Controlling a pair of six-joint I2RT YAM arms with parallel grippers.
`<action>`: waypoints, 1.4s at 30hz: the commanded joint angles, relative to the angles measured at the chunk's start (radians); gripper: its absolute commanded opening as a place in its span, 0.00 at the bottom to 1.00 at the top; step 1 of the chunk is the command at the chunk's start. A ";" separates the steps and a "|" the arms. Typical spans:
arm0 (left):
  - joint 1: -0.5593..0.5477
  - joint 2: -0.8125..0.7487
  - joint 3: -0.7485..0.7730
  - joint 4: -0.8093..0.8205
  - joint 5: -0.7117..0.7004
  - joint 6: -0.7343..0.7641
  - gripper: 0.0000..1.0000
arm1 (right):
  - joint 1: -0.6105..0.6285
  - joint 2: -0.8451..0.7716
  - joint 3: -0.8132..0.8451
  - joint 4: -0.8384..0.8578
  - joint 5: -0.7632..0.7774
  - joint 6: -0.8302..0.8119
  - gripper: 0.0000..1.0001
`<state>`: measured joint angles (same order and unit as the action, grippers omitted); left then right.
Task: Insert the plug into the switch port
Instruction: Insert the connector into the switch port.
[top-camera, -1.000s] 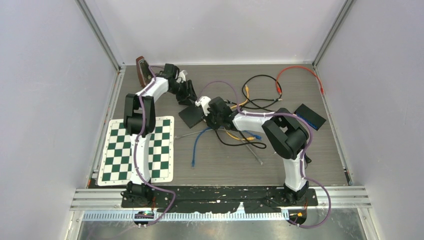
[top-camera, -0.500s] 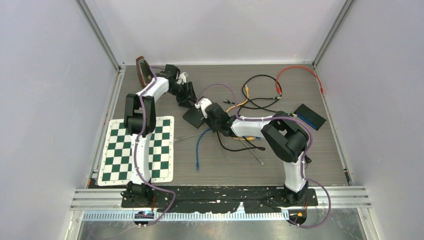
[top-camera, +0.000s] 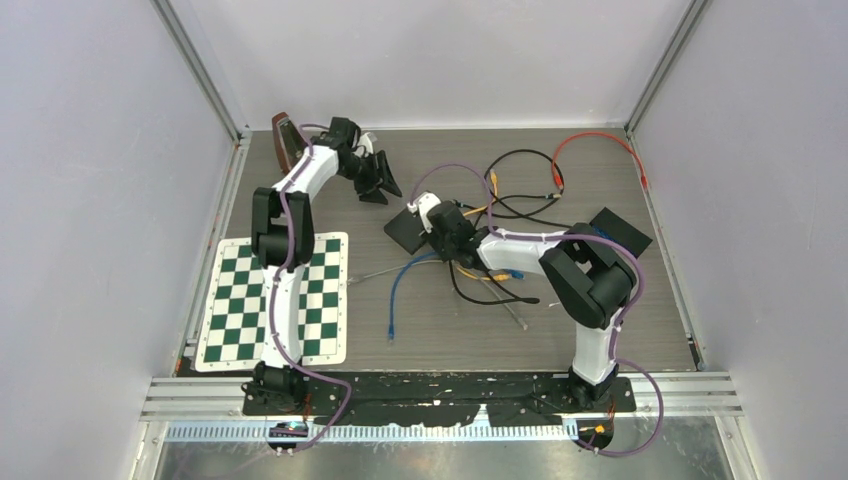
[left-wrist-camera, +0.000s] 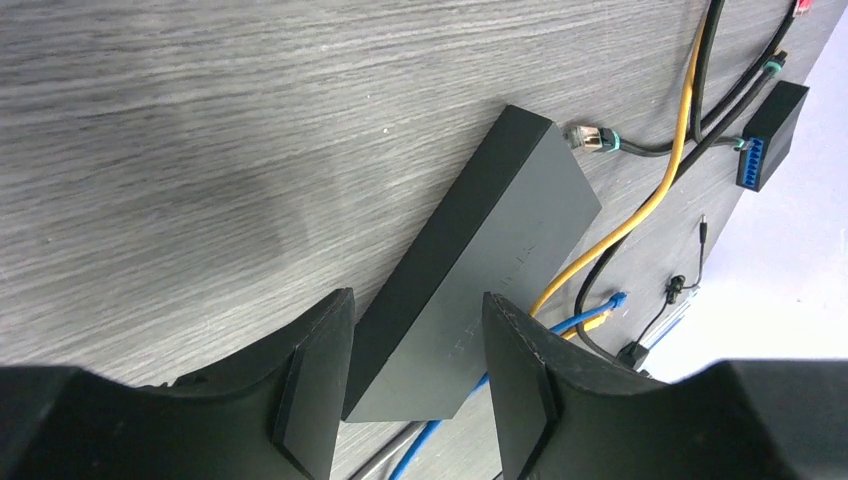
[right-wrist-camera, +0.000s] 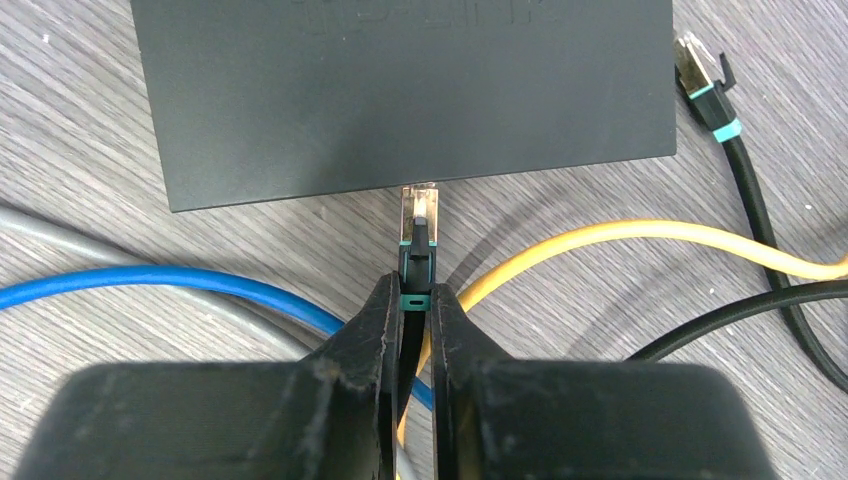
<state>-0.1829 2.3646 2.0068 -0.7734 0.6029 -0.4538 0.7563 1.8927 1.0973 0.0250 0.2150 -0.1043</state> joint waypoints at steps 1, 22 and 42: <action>0.005 0.033 0.037 0.019 0.049 -0.046 0.53 | -0.016 -0.083 -0.010 0.019 -0.027 -0.045 0.05; -0.042 0.021 -0.073 0.192 0.124 -0.107 0.54 | -0.135 -0.080 0.013 -0.088 -0.087 -0.074 0.05; -0.056 0.033 -0.050 0.183 0.114 -0.111 0.53 | -0.141 0.072 0.221 -0.253 -0.037 -0.048 0.05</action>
<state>-0.2398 2.4115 1.9377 -0.6025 0.7029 -0.5671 0.6159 1.9354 1.2560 -0.1501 0.1246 -0.1699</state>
